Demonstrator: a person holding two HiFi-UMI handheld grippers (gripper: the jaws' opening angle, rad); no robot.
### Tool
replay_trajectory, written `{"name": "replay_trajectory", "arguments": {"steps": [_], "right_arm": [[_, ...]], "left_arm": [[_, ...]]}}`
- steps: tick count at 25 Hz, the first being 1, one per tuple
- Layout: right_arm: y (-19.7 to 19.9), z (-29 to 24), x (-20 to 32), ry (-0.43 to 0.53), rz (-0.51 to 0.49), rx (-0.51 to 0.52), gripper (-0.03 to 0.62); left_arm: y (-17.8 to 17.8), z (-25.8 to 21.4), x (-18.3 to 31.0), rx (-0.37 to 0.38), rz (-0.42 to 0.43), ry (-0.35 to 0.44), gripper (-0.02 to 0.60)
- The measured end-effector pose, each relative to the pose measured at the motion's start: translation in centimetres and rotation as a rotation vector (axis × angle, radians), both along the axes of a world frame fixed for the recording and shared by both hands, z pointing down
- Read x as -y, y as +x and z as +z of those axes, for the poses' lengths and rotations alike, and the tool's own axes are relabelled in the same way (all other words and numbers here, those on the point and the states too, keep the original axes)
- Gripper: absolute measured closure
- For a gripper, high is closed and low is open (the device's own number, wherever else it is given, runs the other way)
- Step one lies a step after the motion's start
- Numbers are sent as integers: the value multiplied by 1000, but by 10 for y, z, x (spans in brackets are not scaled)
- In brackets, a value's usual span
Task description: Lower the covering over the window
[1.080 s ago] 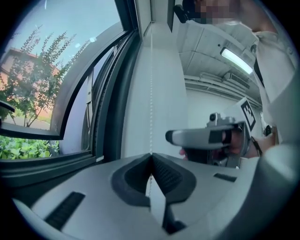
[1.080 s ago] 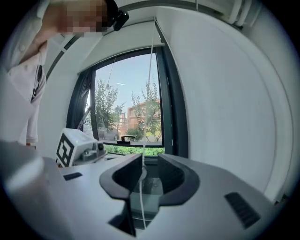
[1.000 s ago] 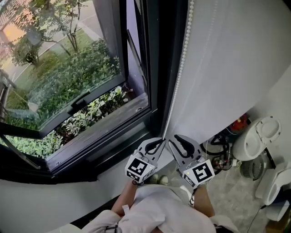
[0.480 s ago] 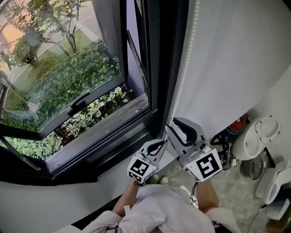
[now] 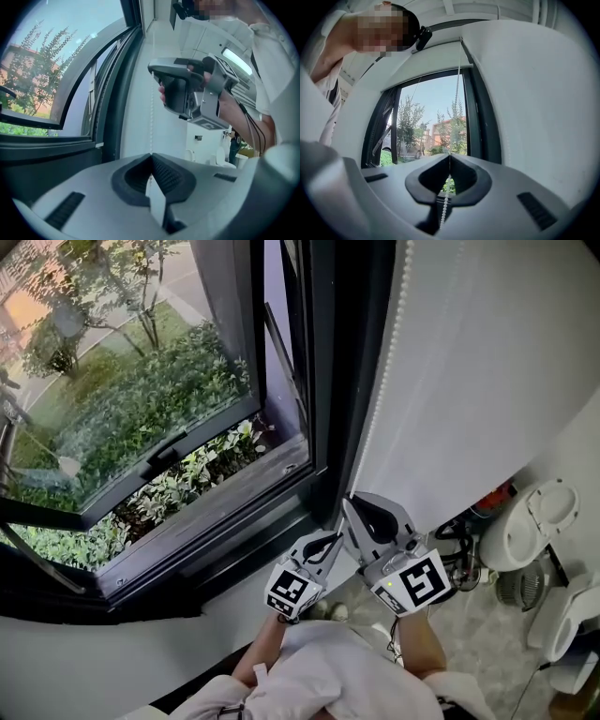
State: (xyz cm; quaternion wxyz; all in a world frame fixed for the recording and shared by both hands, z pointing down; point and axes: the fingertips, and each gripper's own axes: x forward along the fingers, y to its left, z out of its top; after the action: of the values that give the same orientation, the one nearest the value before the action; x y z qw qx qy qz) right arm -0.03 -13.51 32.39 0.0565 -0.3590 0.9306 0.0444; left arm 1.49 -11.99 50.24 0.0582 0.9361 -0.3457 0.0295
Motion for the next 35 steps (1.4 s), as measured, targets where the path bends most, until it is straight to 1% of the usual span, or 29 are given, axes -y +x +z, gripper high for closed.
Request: {"name": "replay_trajectory", "arguments": {"steps": [4, 8, 13, 18, 23, 26, 28, 31, 33, 35], "right_arm": [[-1, 10, 0, -14, 1, 7, 599], [-3, 28, 0, -49, -1, -6, 599], [-4, 57, -2, -112, -7, -17, 599], [-8, 87, -3, -181, -13, -25, 599], [-7, 109, -5, -226, -20, -23, 599], [-5, 124, -6, -259, -31, -11, 599], [-4, 132, -8, -282, -39, 11, 599], [-2, 134, -9, -278, -41, 24, 599], [0, 134, -7, -270, -38, 23, 599], [2, 134, -6, -266, -36, 18, 599]], "left_arm": [[0, 12, 1, 3, -2, -4, 568], [1, 30, 0, 33, 8, -31, 569], [1, 61, 1, 50, 7, -98, 569], [1, 91, -2, 69, 17, -139, 569], [3, 112, -7, 82, 33, -157, 569], [7, 125, -14, 114, 56, -158, 568], [5, 131, -20, 128, 53, -167, 566], [-4, 129, -26, 118, 46, -170, 565], [-10, 109, -28, 94, 39, -154, 560], [-17, 79, -28, 56, 33, -123, 526]]}}
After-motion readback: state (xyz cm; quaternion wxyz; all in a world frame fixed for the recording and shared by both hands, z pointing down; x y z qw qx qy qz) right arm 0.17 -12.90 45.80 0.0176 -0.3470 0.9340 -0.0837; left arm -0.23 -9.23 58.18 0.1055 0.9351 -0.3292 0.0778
